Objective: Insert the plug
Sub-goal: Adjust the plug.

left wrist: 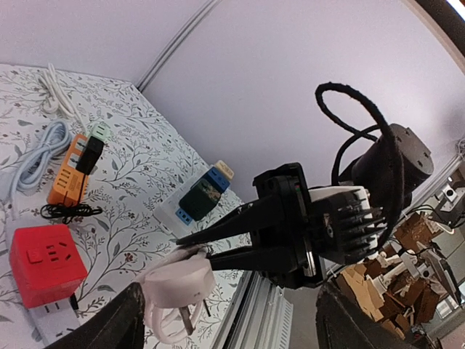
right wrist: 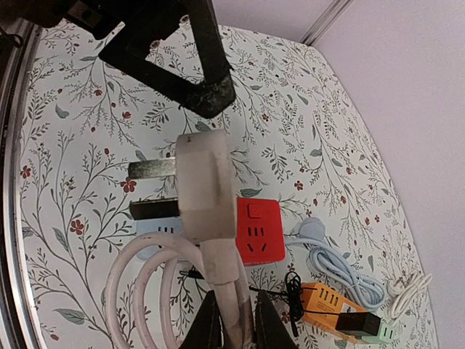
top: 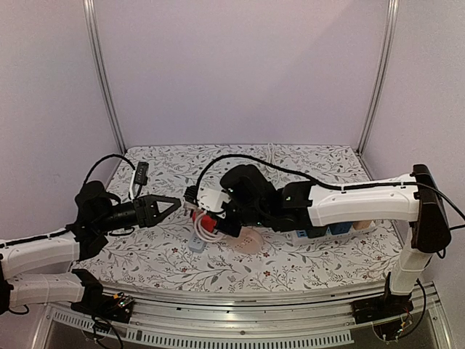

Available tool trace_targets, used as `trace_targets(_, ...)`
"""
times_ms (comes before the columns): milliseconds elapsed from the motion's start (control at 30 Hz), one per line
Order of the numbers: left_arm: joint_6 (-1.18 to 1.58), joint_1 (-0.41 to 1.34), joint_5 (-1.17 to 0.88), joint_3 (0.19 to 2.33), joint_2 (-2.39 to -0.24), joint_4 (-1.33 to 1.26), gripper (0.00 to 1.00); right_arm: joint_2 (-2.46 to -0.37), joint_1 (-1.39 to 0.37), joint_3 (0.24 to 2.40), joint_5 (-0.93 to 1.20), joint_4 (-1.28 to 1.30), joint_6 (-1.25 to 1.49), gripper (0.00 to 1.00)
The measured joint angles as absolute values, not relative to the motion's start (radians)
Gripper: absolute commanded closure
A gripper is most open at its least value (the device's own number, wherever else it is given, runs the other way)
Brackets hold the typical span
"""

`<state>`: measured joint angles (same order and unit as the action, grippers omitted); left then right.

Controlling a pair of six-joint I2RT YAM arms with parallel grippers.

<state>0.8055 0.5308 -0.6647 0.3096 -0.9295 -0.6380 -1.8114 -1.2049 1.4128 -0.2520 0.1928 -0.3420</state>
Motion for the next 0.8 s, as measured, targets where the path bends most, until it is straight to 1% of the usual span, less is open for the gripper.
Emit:
trace_targets(167, 0.823, 0.549, -0.645, 0.301, -0.915, -0.596, 0.19, -1.796, -1.229, 1.375, -0.279, 0.15, -0.345, 1.0)
trace_targets(233, 0.836, 0.55, -0.627, 0.295, -0.908, -0.574, 0.26, -1.781, -1.238, 1.354, -0.283, 0.124, -0.347, 1.0)
trace_targets(300, 0.841, 0.55, -0.606, 0.296, -0.902, -0.553, 0.3, -1.771, -1.246, 1.342, -0.283, 0.107, -0.347, 1.0)
trace_targets(433, 0.867, 0.558, -0.562, 0.297, -0.889, -0.532, 0.3, -1.767, -1.263, 1.338, -0.287, 0.075, -0.352, 1.0)
trace_targets(633, 0.853, 0.609, -0.567, 0.297, -0.873, -0.553, 0.29, -1.767, -1.289, 1.338, -0.308, 0.051, -0.355, 1.0)
trace_targets(667, 0.851, 0.612, -0.571, 0.296, -0.877, -0.563, 0.29, -1.767, -1.29, 1.338, -0.311, 0.051, -0.351, 1.0)
trace_targets(700, 0.849, 0.614, -0.575, 0.295, -0.881, -0.574, 0.32, -1.767, -1.292, 1.339, -0.316, 0.051, -0.347, 1.0)
trace_targets(800, 0.838, 0.614, -0.582, 0.284, -0.886, -0.598, 0.48, -1.768, -1.297, 1.345, -0.333, 0.051, -0.335, 1.0)
